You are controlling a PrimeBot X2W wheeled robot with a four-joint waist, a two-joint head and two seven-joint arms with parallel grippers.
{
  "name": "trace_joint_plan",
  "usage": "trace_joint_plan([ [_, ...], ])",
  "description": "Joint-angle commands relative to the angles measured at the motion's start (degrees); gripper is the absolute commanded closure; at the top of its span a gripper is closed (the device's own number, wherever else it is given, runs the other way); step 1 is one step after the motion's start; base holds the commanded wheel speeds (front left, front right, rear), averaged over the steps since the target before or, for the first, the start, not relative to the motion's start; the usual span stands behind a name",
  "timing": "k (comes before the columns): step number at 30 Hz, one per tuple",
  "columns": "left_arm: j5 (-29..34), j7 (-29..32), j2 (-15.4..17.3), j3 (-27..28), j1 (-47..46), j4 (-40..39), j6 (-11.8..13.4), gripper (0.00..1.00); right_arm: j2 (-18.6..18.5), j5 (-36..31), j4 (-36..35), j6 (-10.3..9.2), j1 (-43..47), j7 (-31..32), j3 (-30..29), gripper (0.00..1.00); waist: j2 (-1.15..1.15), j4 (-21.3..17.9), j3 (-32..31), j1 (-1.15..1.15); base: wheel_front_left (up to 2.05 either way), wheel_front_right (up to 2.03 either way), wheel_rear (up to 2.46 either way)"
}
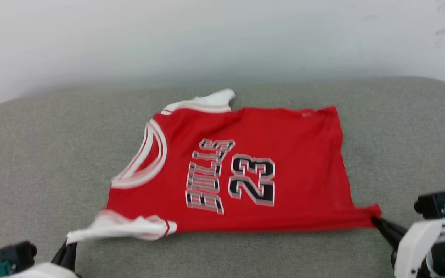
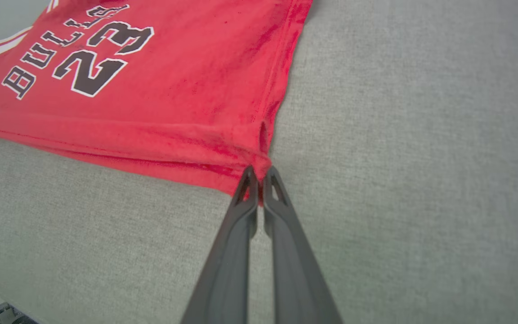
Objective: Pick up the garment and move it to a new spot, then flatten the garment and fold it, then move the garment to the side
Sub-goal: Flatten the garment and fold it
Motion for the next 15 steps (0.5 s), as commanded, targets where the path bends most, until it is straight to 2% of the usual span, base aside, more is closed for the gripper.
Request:
trace_joint_plan([
  [1,-0.4,0.5,1.0,0.7,2.2,-1.6,1.3,1.00,-0.3,-0.1,-0.8,-0.14,2.4,0.8,-1.3,1.00,0.00,0.1,-1.6,0.03,0.00,0.00,0.00],
  [9,-2.5,7.6,3.9,1.3,14.7,-19.9,8.5,1.00,4.1,-4.2,-12.8,-0.12,17.8,9.2,-12.4,1.00,0.00,0.5,-3.4,0.03,0.00,0.00,0.00],
  [13,-1.8,8.8,4.2,1.0,12.7,-24.0,9.8,1.00,7.0,-6.9,-17.1,-0.11,18.5,13.5,-16.2,1.00,0.00,0.6,-2.5,0.03,0.00,0.00,0.00],
  [15,-1.6,9.4,3.7,0.1,9.9,-24.0,9.3,1.00,7.9,-8.1,-18.1,-0.11,16.5,15.3,-17.1,1.00,0.00,0.7,-1.5,0.03,0.00,0.00,0.00],
])
